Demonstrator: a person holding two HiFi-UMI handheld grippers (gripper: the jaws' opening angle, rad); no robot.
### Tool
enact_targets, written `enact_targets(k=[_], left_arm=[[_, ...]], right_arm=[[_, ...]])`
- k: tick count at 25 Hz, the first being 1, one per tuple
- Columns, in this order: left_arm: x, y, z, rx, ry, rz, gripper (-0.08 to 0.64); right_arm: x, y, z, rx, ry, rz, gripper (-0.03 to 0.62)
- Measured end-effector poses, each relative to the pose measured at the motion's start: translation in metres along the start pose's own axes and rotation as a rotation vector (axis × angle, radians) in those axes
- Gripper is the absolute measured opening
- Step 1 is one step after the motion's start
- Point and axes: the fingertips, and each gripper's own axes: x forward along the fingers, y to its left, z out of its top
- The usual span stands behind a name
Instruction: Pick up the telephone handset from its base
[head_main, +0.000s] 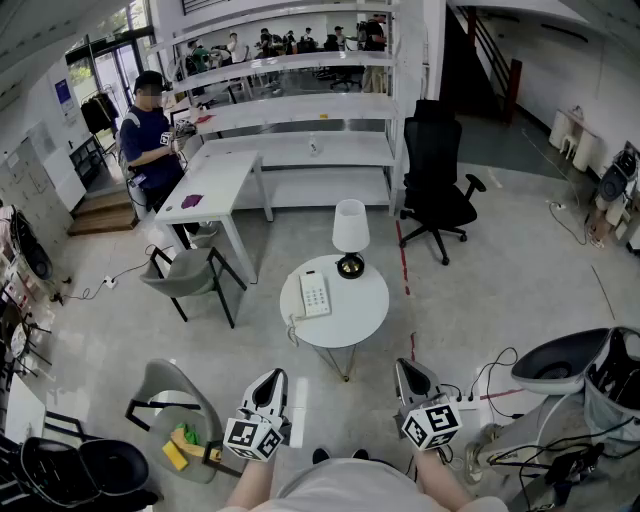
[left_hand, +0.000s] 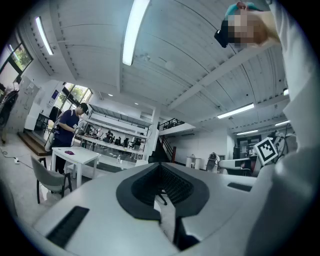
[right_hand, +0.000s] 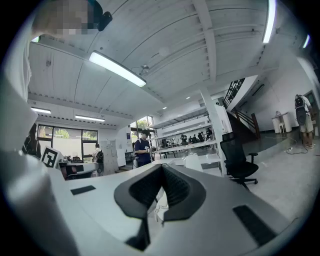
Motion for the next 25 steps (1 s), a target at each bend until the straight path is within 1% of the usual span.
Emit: enact_targets(k=[9, 14, 25], left_arm=[[-0.006, 0.001, -0.002, 0.007, 0.001, 0.014, 0.021], [-0.005, -0.004, -0.002, 0.008, 0.001, 0.015, 0.021], [-0.002, -0.022, -0.004, 0.023, -0.018, 0.034, 0.021]], right_arm=[[-0.003, 0.0, 0.001, -0.01, -0.005, 0.002, 0.007], [-0.006, -0.001, 0.005, -0.013, -0.025, -0.006, 0.008], [-0.018, -0.013, 0.003, -0.016, -0.031, 0.017, 0.008]])
